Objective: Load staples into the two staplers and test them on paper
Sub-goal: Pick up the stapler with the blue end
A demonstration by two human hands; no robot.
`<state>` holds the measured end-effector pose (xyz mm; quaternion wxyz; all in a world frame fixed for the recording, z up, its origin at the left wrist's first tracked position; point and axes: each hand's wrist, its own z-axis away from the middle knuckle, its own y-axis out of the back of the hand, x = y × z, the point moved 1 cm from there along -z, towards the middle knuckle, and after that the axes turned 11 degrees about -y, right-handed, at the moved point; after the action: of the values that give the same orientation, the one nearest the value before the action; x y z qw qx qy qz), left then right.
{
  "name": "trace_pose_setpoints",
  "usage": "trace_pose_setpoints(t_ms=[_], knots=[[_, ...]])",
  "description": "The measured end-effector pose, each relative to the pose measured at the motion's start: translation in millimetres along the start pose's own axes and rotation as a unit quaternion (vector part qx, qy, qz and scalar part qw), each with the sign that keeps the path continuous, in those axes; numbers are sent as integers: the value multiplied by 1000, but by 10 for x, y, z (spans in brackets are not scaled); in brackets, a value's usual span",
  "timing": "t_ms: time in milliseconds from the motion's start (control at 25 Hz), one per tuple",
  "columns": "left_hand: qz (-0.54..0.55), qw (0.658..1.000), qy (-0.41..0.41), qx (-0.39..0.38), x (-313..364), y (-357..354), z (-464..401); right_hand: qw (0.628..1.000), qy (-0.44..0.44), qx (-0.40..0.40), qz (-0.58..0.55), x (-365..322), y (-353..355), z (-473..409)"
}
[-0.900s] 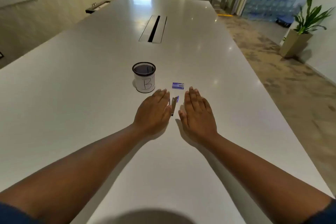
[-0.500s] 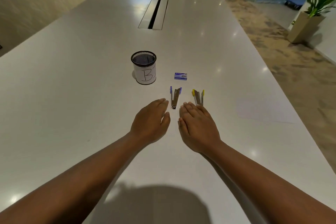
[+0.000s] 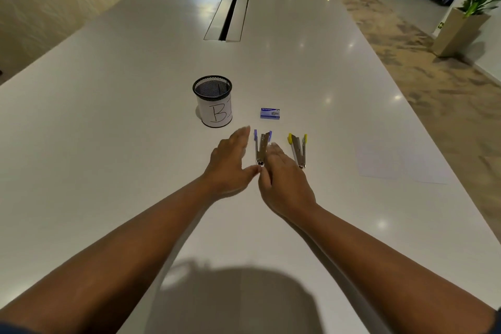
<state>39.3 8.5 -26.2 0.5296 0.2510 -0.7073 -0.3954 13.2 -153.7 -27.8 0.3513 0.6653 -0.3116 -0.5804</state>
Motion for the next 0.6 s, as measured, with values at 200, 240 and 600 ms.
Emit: trace_pose_setpoints(t_ms=[200, 240, 600], knots=[[-10, 997, 6, -76, -2, 159, -326, 999, 7, -9, -52, 10, 16, 31], [-3, 998, -5, -63, 1, 150, -342, 998, 7, -9, -58, 18, 24, 21], [49, 989, -103, 98, -67, -46, -82, 958, -104, 55, -261, -44, 23, -156]])
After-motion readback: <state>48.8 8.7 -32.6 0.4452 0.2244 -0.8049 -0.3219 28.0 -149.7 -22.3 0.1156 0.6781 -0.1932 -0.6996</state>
